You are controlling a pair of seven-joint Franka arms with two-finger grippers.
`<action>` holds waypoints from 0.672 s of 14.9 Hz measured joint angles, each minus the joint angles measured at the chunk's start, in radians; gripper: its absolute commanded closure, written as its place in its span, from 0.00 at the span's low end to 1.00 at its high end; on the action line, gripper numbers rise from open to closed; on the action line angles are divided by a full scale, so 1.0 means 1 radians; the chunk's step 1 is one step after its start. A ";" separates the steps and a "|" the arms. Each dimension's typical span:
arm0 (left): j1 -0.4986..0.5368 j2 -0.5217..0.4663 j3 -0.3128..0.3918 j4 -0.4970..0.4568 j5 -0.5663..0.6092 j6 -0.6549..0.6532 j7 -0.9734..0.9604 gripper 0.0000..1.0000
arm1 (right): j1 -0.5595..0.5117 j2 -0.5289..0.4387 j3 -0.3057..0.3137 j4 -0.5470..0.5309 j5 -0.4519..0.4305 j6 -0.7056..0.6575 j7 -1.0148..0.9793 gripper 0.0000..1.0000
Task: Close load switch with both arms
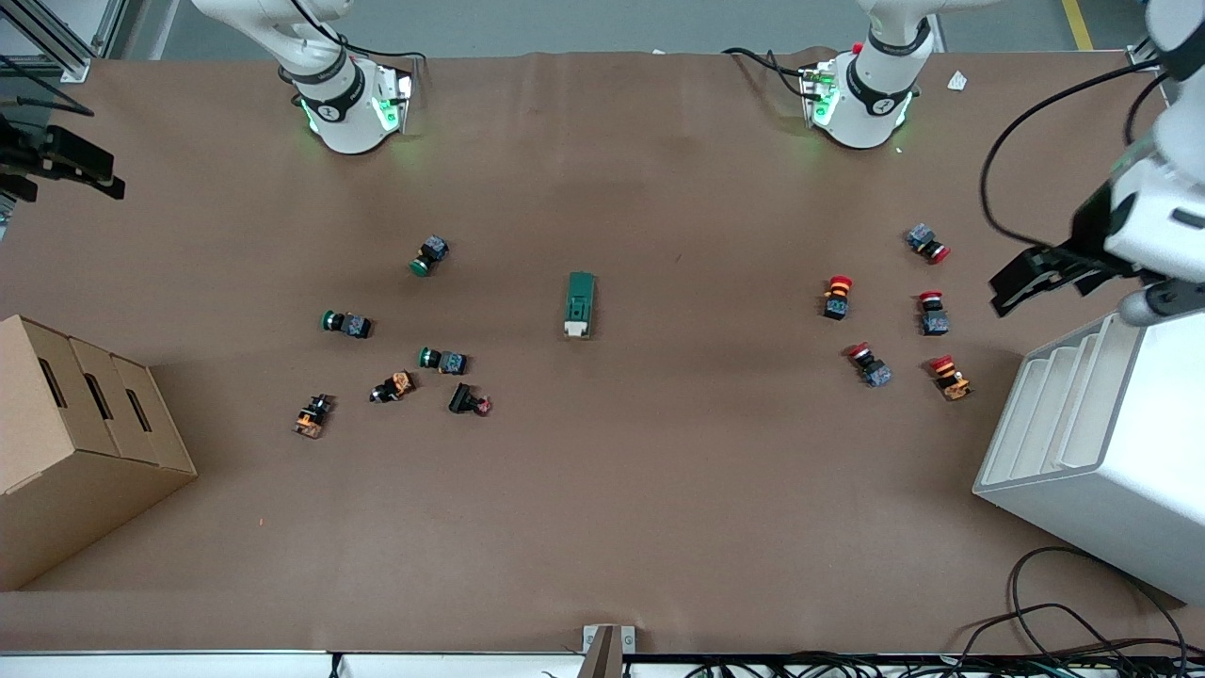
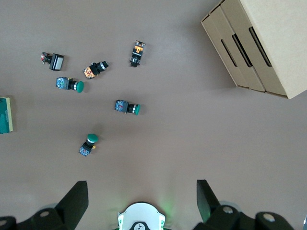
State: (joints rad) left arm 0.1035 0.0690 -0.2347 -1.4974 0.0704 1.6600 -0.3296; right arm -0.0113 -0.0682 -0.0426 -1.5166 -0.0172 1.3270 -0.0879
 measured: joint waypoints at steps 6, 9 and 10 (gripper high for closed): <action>0.042 -0.090 0.030 -0.073 -0.009 -0.057 0.223 0.00 | 0.000 -0.034 -0.004 -0.027 0.000 0.020 0.001 0.00; 0.017 -0.117 0.076 -0.112 -0.011 -0.058 0.294 0.00 | 0.000 -0.034 -0.004 -0.031 0.000 0.035 0.001 0.00; 0.011 -0.123 0.079 -0.121 -0.012 -0.058 0.298 0.00 | 0.000 -0.034 -0.004 -0.031 0.000 0.037 0.001 0.00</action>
State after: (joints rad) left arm 0.1142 -0.0541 -0.1556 -1.6182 0.0586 1.6022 -0.0317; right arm -0.0115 -0.1025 -0.0469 -1.5477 -0.0167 1.3641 -0.0872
